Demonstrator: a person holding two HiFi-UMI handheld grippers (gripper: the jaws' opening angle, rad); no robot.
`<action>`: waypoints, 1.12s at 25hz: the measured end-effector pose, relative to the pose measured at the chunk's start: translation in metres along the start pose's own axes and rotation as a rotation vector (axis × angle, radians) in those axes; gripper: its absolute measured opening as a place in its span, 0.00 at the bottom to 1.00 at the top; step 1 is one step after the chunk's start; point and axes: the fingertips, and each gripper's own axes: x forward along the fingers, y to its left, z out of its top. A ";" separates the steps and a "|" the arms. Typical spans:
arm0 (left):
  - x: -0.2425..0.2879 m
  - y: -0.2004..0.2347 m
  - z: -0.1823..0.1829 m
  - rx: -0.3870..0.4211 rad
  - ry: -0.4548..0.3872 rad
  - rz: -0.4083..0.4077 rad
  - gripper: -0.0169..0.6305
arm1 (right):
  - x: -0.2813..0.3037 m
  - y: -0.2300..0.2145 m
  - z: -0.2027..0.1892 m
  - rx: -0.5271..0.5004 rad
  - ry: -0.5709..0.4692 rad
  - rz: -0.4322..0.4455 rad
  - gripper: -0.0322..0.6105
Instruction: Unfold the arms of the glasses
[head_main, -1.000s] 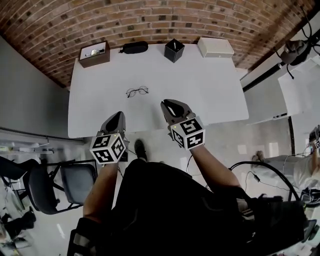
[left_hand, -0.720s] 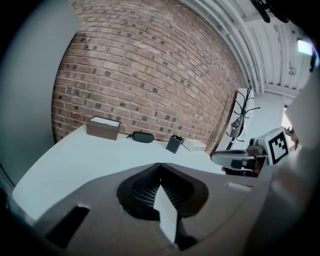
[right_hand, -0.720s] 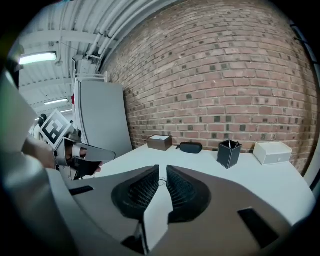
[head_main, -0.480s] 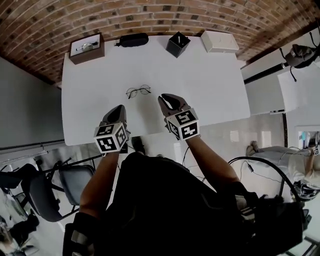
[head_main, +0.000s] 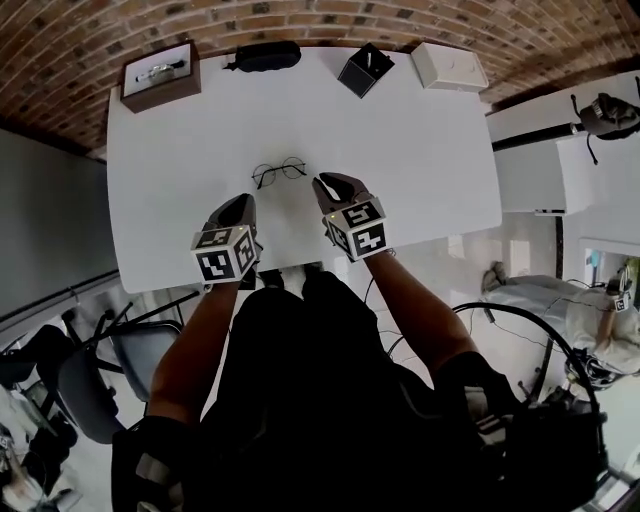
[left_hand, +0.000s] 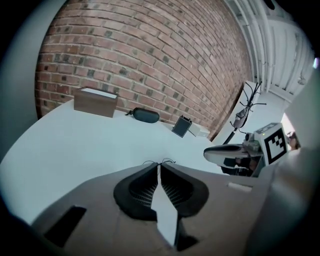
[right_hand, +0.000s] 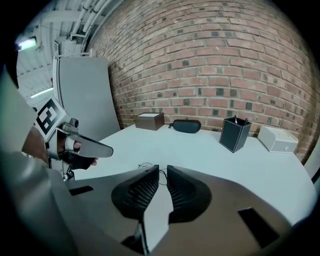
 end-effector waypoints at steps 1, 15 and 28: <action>0.003 0.001 -0.001 0.006 0.006 0.005 0.04 | 0.005 -0.001 -0.002 -0.002 0.008 0.005 0.07; 0.057 0.017 -0.027 -0.026 0.086 0.111 0.16 | 0.068 -0.018 -0.052 -0.056 0.153 0.097 0.14; 0.081 0.022 -0.043 -0.003 0.167 0.119 0.16 | 0.090 -0.016 -0.063 -0.068 0.188 0.107 0.15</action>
